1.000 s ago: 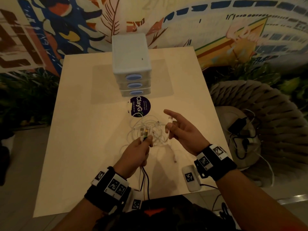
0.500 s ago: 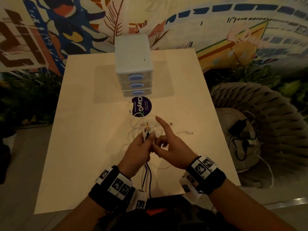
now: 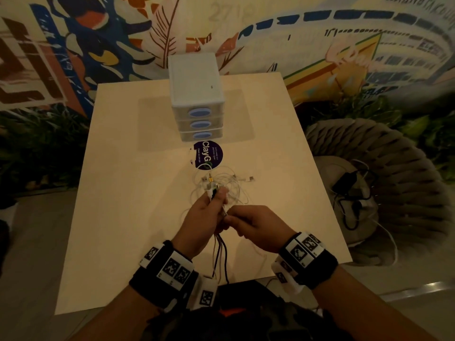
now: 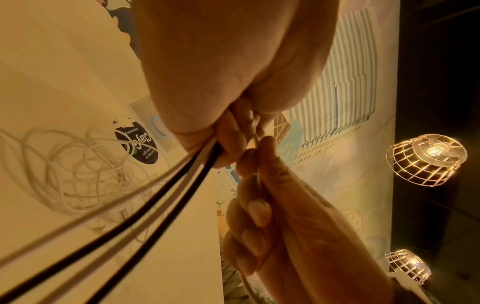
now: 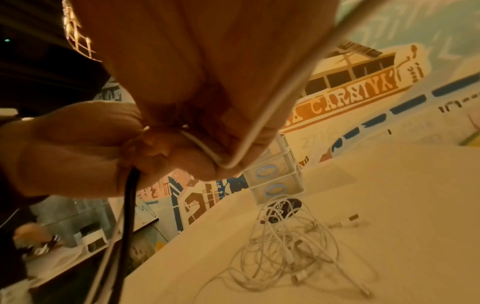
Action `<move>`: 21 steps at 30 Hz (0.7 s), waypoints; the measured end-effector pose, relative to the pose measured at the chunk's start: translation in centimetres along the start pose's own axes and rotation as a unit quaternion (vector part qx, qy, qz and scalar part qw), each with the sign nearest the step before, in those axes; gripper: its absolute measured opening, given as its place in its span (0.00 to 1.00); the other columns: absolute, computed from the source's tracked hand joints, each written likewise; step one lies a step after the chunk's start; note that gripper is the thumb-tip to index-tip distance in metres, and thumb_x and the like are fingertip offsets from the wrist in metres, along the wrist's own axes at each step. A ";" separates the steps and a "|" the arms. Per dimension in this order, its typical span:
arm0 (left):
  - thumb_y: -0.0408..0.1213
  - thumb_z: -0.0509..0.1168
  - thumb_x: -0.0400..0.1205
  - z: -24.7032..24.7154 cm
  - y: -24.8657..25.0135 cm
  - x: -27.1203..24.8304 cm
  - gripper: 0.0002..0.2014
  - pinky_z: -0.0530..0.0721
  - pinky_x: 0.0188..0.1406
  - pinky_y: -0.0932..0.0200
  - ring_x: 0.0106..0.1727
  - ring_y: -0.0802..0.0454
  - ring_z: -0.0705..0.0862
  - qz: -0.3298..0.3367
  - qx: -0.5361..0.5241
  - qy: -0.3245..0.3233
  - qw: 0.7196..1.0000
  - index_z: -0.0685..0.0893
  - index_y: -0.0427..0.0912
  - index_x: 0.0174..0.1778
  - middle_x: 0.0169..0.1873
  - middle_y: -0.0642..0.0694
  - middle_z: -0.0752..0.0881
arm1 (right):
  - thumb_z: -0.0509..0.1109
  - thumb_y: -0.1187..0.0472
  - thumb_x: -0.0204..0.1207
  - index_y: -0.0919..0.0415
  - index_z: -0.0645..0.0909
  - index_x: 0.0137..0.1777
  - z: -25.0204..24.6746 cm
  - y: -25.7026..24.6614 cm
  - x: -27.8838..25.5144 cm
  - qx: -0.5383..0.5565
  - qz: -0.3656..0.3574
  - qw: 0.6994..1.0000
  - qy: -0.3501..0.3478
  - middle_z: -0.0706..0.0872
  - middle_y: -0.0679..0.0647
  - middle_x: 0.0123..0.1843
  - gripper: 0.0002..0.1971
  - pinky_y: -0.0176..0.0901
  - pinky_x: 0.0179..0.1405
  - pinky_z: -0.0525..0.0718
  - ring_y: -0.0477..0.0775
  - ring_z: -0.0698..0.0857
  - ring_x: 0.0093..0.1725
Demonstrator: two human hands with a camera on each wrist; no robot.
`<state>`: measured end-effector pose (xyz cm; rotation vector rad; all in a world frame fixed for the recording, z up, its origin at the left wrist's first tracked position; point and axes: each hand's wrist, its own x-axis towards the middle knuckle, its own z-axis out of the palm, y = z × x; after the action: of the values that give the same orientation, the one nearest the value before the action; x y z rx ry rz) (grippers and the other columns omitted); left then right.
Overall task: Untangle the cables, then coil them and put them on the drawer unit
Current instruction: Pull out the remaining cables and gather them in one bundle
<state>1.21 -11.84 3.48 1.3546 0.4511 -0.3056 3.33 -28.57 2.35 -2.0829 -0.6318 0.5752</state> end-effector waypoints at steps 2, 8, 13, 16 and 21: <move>0.48 0.59 0.91 -0.2 0.3 -0.3 0.17 0.64 0.26 0.57 0.22 0.55 0.62 0.015 -0.024 -0.004 1.000 0.74 0.42 0.40 0.20 0.51 0.66 | 0.59 0.46 0.89 0.49 0.82 0.42 0.6 0.2 -0.3 0.010 0.026 1.000 -0.008 0.83 0.46 0.35 0.17 0.43 0.43 0.79 0.43 0.80 0.35; 0.50 0.59 0.90 -1.3 0.7 -1.0 0.15 0.63 0.26 0.58 0.25 0.58 0.62 0.063 -0.022 0.015 0.998 0.74 0.45 0.41 0.29 0.51 0.70 | 0.54 0.44 0.90 0.47 0.76 0.39 2.9 4.1 -3.4 0.019 0.097 0.995 -0.006 0.81 0.43 0.37 0.19 0.46 0.49 0.79 0.42 0.79 0.39; 0.53 0.57 0.88 -2.3 2.1 -1.8 0.19 0.65 0.26 0.61 0.26 0.57 0.63 0.111 -0.067 0.012 0.991 0.73 0.47 0.35 0.27 0.51 0.71 | 0.53 0.48 0.92 0.49 0.77 0.40 6.6 8.3 -6.5 0.027 0.176 0.983 -0.042 0.81 0.45 0.39 0.19 0.42 0.46 0.77 0.45 0.78 0.39; 0.48 0.53 0.93 -3.8 3.2 -1.8 0.20 0.72 0.31 0.58 0.26 0.56 0.65 0.148 -0.111 0.049 0.982 0.73 0.49 0.35 0.24 0.52 0.67 | 0.54 0.48 0.91 0.49 0.75 0.37 8.8 9.7 -8.7 0.057 0.219 0.973 -0.038 0.77 0.44 0.33 0.20 0.39 0.41 0.73 0.38 0.75 0.32; 0.50 0.53 0.93 -4.7 3.6 -2.7 0.21 0.80 0.25 0.56 0.25 0.53 0.71 0.148 -0.171 0.022 0.974 0.70 0.47 0.33 0.25 0.48 0.61 | 0.49 0.37 0.86 0.55 0.75 0.43 12.0 10.4 -11.3 0.070 0.295 0.950 -0.076 0.78 0.49 0.39 0.25 0.37 0.43 0.74 0.43 0.75 0.36</move>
<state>-0.13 -6.68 7.21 1.0731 0.3152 0.0494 -10.16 -33.60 -10.75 -2.0943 -0.0270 1.0906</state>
